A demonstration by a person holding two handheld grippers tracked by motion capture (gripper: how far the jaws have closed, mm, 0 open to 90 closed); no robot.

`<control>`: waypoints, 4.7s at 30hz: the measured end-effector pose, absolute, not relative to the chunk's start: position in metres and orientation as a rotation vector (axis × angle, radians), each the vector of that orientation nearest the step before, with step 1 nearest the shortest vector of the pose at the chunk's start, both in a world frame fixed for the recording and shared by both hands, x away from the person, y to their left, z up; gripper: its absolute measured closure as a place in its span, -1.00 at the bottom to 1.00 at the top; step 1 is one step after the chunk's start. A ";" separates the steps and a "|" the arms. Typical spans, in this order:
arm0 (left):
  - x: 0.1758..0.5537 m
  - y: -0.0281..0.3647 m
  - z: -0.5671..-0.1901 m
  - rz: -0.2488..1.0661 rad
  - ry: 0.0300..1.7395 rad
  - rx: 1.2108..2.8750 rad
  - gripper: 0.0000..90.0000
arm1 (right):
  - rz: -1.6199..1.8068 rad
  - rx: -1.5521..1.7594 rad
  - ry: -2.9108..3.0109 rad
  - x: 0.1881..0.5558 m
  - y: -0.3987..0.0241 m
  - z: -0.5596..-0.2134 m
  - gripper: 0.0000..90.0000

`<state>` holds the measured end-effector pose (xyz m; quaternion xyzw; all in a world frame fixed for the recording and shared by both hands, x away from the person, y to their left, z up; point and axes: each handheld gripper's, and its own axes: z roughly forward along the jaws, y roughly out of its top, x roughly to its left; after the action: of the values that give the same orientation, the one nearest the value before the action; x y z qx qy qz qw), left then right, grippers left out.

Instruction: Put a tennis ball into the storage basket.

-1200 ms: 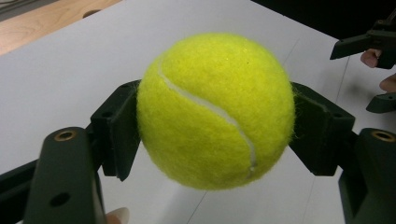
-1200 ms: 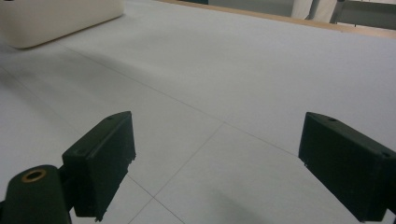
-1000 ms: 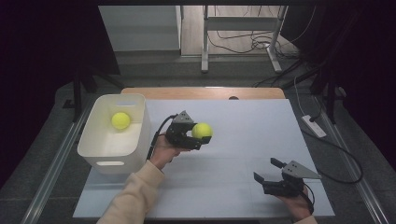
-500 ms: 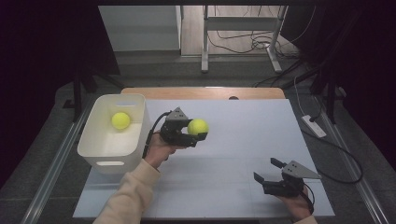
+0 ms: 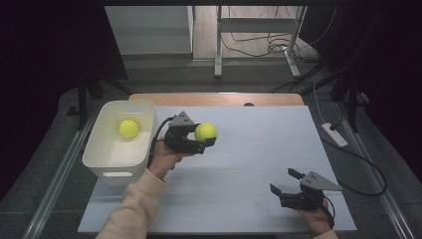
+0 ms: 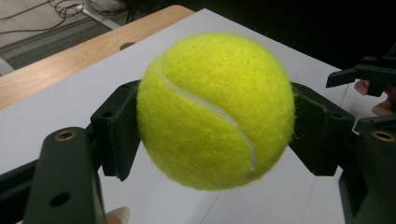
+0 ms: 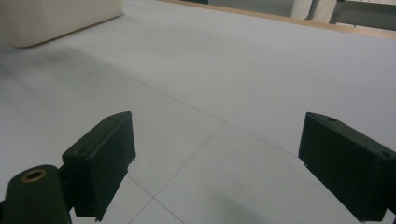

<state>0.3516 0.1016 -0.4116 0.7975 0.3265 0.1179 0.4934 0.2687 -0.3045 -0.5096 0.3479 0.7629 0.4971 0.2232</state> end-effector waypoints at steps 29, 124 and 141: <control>0.345 0.121 -0.389 0.356 0.811 1.876 -0.40 | 1.375 0.963 2.102 0.269 -0.304 -0.509 -0.75; 0.334 0.223 -0.370 0.574 1.055 1.735 -0.40 | 1.371 0.958 2.098 0.269 -0.303 -0.508 -0.75; 0.336 0.242 -0.375 0.615 1.131 1.732 -0.40 | 1.370 0.958 2.099 0.269 -0.303 -0.508 -0.75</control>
<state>0.3357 0.2417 -0.3751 0.7075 0.4619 0.2514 0.4722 0.2689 -0.3030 -0.5082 0.3476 0.7618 0.4972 0.2274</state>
